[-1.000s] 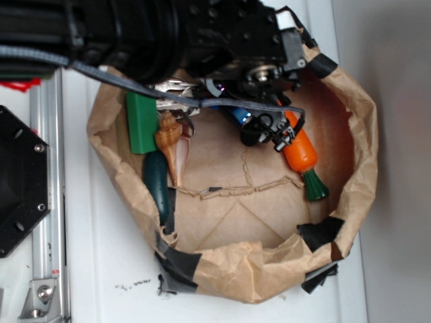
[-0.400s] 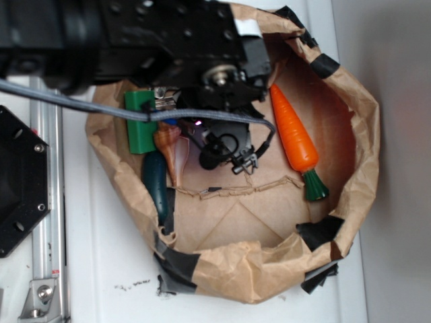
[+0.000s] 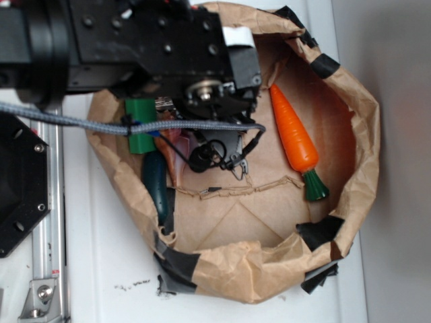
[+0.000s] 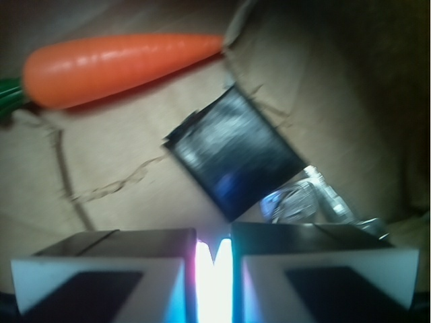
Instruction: Grab the black box.
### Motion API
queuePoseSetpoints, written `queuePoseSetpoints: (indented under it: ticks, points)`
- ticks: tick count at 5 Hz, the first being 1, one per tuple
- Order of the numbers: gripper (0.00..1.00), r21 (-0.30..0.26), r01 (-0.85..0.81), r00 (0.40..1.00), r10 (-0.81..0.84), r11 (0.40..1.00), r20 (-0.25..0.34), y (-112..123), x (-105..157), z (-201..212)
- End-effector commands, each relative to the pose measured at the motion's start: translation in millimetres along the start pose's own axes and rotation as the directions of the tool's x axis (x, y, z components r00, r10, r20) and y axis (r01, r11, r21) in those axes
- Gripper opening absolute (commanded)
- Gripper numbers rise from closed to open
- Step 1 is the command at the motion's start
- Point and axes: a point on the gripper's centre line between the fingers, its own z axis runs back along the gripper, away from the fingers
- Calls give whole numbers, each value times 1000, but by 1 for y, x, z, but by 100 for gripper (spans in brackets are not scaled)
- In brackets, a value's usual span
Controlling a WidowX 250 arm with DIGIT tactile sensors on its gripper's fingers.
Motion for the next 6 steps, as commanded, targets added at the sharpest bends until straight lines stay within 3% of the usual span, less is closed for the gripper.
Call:
queuePoseSetpoints:
  ticks: [1,2,3,5,6]
  points:
    - [100,122,91,992,-101,988,79,21,24,-5]
    - [100,230,260,940,-301,938,163,21,30,-10]
    - [100,252,303,929,-344,919,140,26,39,-15]
    - [100,194,280,954,-294,940,51,50,58,-39]
    - [100,185,295,953,-303,937,14,50,61,-54]
